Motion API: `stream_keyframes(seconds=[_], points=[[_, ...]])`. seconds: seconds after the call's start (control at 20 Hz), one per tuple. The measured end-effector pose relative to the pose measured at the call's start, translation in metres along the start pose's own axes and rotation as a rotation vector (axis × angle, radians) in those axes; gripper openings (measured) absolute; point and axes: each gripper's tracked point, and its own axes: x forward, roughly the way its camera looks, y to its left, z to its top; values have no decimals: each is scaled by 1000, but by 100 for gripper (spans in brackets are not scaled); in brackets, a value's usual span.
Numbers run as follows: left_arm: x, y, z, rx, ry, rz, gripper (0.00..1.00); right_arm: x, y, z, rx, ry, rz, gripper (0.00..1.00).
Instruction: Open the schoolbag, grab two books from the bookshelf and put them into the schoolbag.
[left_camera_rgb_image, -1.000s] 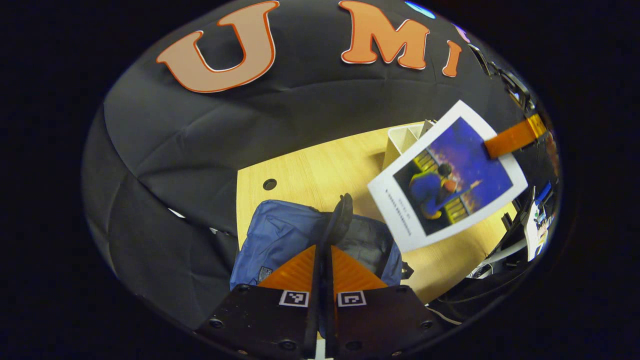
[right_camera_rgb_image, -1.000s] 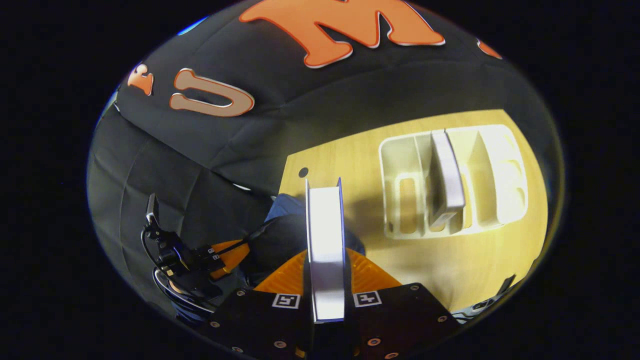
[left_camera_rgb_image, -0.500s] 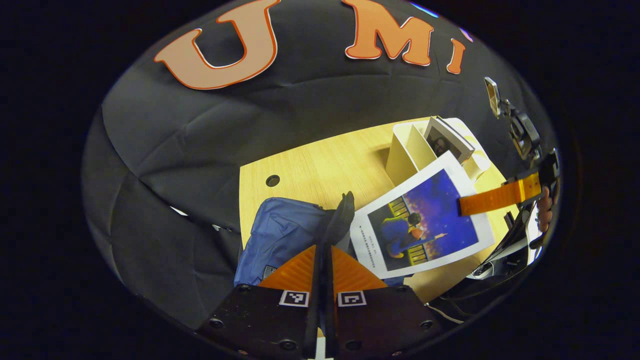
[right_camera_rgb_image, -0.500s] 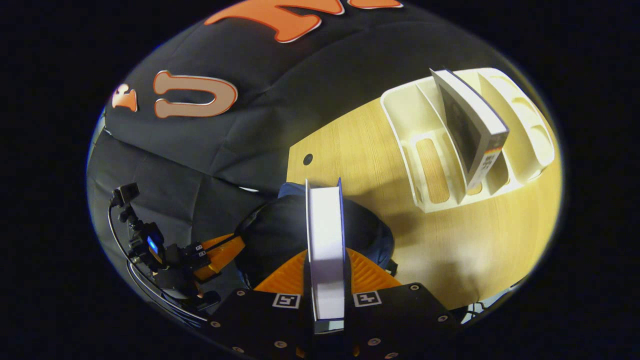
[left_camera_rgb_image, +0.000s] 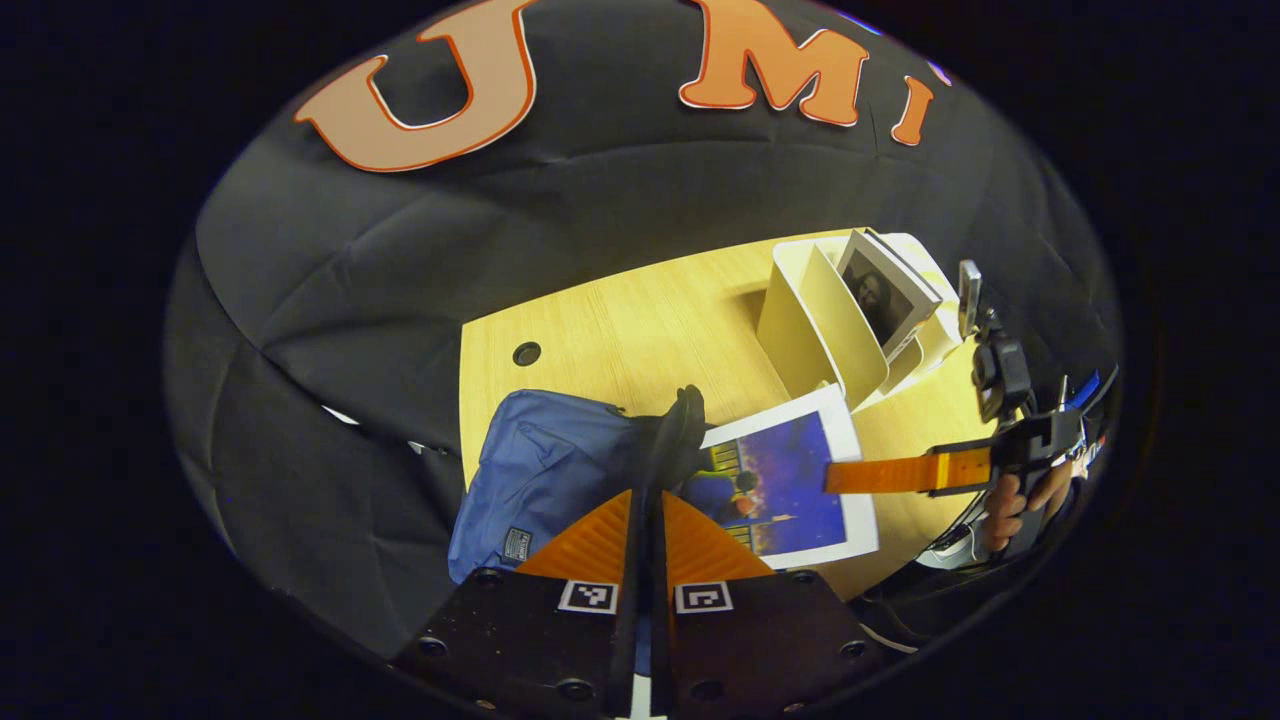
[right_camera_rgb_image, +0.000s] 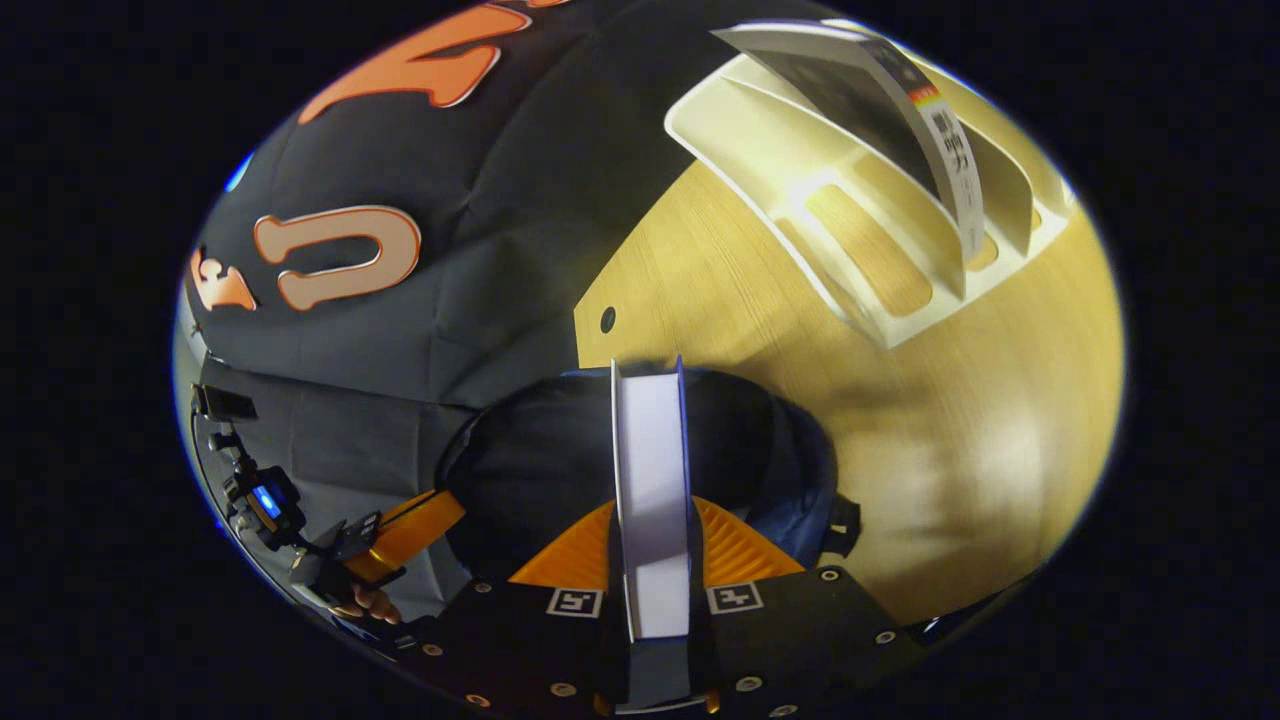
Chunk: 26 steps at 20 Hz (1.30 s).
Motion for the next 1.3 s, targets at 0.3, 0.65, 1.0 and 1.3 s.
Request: stream_keyframes(seconds=[0.3, 0.65, 1.0, 1.3], points=[[4, -17, 3, 9, 22, -33, 7, 41, -3, -17, 62, -29, 102, 23], [10, -37, 1, 21, 62, -53, 7, 79, -14, -24, 115, -52, 227, 22], [16, -72, -9, 30, 93, -116, 7, 112, -7, -32, 130, -66, 247, 22], [21, -85, -17, 14, 97, -142, 7, 139, 3, -23, 130, -122, 240, 24]])
